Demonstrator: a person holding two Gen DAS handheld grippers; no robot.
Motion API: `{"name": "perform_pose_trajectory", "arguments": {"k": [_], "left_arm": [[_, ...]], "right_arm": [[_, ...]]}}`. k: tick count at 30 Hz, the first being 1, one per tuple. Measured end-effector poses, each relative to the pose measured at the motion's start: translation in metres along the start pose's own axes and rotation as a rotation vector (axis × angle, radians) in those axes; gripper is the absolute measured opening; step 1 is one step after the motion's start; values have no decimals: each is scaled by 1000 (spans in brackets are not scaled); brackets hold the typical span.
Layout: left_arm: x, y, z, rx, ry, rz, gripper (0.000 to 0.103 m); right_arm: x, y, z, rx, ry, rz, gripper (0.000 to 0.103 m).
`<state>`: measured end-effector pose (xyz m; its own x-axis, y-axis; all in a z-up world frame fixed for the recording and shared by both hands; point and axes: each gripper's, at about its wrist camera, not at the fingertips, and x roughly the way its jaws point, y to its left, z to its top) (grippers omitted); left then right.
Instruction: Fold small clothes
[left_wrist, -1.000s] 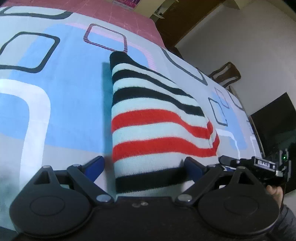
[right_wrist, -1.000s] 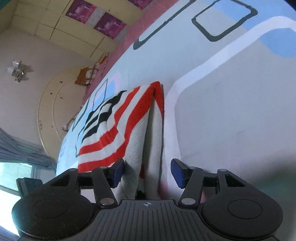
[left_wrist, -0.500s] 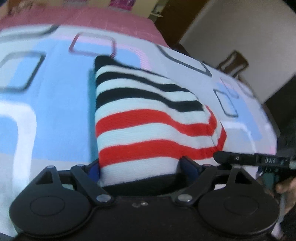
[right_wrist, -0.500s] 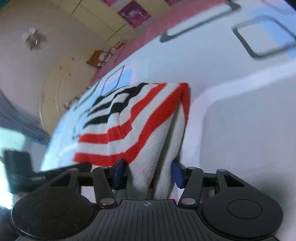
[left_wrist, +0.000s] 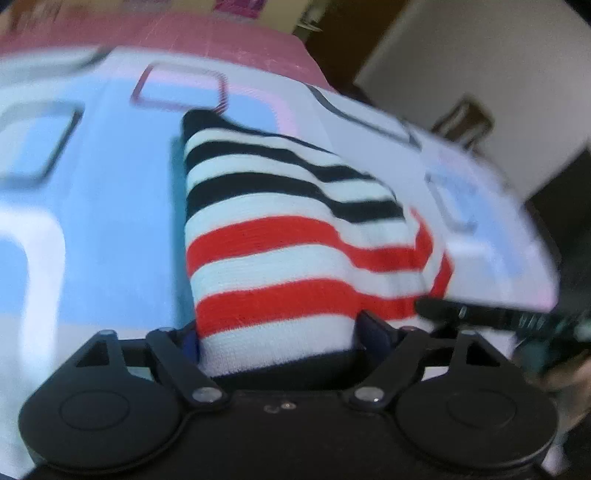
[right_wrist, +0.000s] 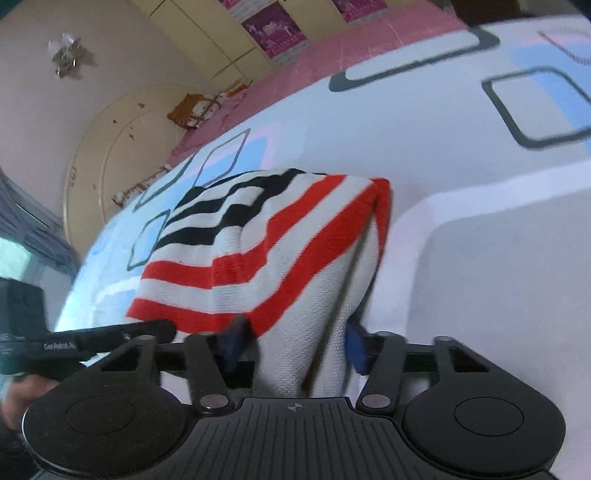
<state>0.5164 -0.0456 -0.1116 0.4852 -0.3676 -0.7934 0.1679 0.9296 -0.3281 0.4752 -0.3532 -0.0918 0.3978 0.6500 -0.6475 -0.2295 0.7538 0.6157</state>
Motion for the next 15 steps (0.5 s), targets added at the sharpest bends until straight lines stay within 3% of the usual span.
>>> {"name": "perform_pose_trajectory", "arguments": {"k": [3, 10, 13, 15], "left_arm": [[-1, -33, 2, 189, -9, 114, 78], [-4, -28, 1, 192, -11, 89, 73], [-9, -31, 0, 231, -27, 85, 66], [-12, -32, -2, 246, -36, 75, 63]], "right_arm": [[-1, 6, -5, -25, -23, -30, 46], [5, 7, -4, 18, -12, -40, 50], [0, 20, -5, -30, -29, -81, 39], [-4, 30, -6, -49, -52, -104, 37]]}}
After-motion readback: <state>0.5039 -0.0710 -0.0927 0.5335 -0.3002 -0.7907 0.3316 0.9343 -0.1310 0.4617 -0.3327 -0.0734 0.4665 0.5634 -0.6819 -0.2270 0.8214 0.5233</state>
